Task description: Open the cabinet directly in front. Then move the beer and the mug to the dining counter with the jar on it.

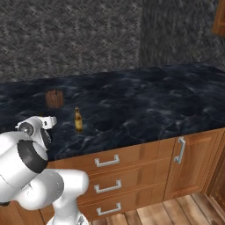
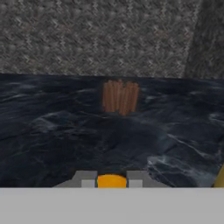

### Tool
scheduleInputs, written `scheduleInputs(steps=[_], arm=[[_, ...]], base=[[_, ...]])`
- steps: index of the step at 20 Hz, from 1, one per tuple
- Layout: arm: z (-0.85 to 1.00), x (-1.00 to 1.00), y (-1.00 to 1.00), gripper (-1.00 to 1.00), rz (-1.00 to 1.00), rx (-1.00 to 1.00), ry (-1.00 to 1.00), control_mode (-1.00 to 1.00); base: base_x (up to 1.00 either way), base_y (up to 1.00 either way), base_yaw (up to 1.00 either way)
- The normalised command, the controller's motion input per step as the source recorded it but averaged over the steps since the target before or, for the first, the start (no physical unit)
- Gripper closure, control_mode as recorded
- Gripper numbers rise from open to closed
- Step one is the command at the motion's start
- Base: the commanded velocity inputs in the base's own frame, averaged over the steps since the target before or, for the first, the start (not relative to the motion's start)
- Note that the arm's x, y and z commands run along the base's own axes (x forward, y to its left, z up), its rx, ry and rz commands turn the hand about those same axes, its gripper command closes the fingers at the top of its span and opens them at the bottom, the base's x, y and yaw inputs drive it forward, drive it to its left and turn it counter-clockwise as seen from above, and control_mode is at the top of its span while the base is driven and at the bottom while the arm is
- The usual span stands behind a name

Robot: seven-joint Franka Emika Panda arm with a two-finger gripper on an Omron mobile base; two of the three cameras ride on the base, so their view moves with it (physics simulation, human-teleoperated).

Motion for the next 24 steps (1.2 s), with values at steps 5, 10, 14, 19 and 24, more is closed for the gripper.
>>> scheduleInputs(steps=[5,10,14,19,24], arm=[[0.01,0.00,0.00,-1.00,0.00,0.00,0.00,-1.00],[0.66,0.00,0.02,-1.00,-0.01,0.01,0.00,-1.00],[1.00,-0.28,0.00,-1.00,-0.02,0.02,0.08,-1.00],[1.00,-1.00,-0.63,-1.00,0.00,0.10,0.06,-1.00],[0.37,-1.00,-0.96,-1.00,-0.01,0.19,-0.13,-1.00]], base=[[0.00,0.00,0.00],[0.00,0.00,0.00],[0.00,0.00,0.00],[0.00,0.00,0.00],[0.00,0.00,0.00]])
